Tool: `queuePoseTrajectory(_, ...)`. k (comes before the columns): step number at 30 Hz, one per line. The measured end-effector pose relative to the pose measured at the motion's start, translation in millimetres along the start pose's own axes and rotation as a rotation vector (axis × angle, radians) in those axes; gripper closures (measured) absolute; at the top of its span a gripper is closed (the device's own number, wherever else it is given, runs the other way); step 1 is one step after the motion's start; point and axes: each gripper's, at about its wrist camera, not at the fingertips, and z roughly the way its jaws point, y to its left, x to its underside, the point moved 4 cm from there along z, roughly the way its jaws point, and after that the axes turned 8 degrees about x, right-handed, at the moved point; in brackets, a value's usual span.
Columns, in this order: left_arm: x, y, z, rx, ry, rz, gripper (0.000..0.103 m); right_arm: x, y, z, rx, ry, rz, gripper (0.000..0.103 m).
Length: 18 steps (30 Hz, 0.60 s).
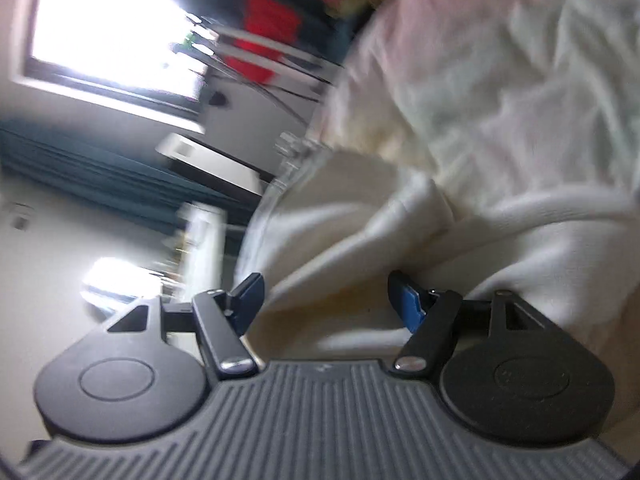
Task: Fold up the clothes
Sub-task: 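Grasp the sweatpants edge with the right gripper and lift it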
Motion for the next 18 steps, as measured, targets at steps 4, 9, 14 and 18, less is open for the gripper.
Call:
queuePoseTrajectory(4,-1,5,2,0.010,-0.011,0.005,0.001,-7,-9,9,0.049,-0.105,0.081,0.093)
queuePoseTrajectory(9,1,4,1,0.005,-0.022,0.021,0.001,-54,3,-30,0.049,-0.301,-0.024,0.097)
queuePoseTrajectory(14,2,-1,1,-0.001,-0.026,0.038,0.001,-123,15,-111,0.119,-0.526,-0.184,0.097)
queuePoseTrajectory(18,4,-5,4,-0.011,-0.026,0.066,0.000,-180,-17,-182,0.244,-0.701,-0.218,0.097)
